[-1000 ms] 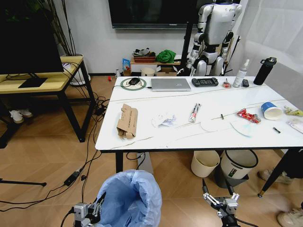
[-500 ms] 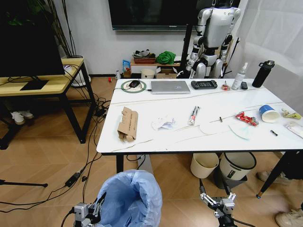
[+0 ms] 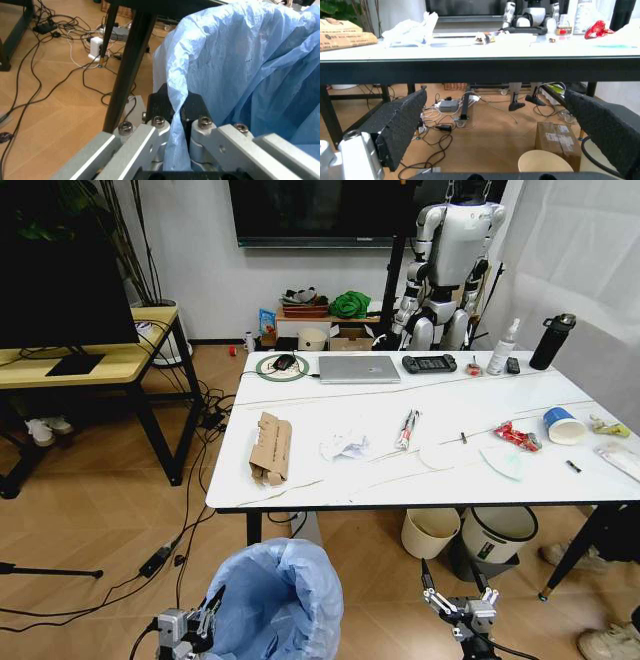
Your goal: Pick up the trash bin and place the trash from the table into it.
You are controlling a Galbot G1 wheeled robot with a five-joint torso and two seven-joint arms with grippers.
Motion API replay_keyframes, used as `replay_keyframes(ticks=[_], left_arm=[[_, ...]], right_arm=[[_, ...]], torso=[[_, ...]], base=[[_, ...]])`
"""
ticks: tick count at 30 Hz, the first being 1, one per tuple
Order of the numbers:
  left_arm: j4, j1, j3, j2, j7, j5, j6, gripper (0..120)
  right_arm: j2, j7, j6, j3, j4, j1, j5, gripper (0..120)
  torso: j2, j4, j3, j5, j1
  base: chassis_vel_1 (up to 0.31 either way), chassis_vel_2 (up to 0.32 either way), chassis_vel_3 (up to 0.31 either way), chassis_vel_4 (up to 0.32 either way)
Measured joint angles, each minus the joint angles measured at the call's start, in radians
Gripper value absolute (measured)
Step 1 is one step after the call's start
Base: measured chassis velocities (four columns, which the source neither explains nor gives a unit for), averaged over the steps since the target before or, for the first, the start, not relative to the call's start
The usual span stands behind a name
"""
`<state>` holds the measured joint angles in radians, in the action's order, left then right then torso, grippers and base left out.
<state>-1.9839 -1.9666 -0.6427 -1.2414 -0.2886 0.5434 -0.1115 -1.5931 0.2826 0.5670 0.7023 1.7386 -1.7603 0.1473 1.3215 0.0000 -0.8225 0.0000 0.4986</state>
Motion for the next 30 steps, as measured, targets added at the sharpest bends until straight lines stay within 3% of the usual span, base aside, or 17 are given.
replay_keyframes(ticks=[12, 25, 30], left_arm=[[0.004, 0.003, 0.003, 0.000, -0.007, 0.004, -0.016, 0], [0.006, 0.005, -0.002, 0.004, -0.029, -0.002, -0.027, 0], [-0.001, 0.001, -0.031, 0.004, -0.044, -0.008, 0.010, 0]], right_arm=[[0.000, 0.000, 0.000, -0.001, -0.003, 0.002, -0.001, 100], [0.000, 0.000, -0.001, -0.001, -0.003, 0.003, -0.001, 100], [0.013, 0.000, -0.001, -0.003, 0.005, -0.007, 0.007, 100]], torso=[[0.070, 0.0000, -0.039, 0.0000, 0.031], [0.075, 0.0000, -0.043, 0.0000, 0.034], [0.072, 0.0000, -0.041, 0.0000, 0.032]], base=[[0.000, 0.000, 0.000, 0.000], [0.000, 0.000, 0.000, 0.000], [0.000, 0.000, 0.000, 0.000]])
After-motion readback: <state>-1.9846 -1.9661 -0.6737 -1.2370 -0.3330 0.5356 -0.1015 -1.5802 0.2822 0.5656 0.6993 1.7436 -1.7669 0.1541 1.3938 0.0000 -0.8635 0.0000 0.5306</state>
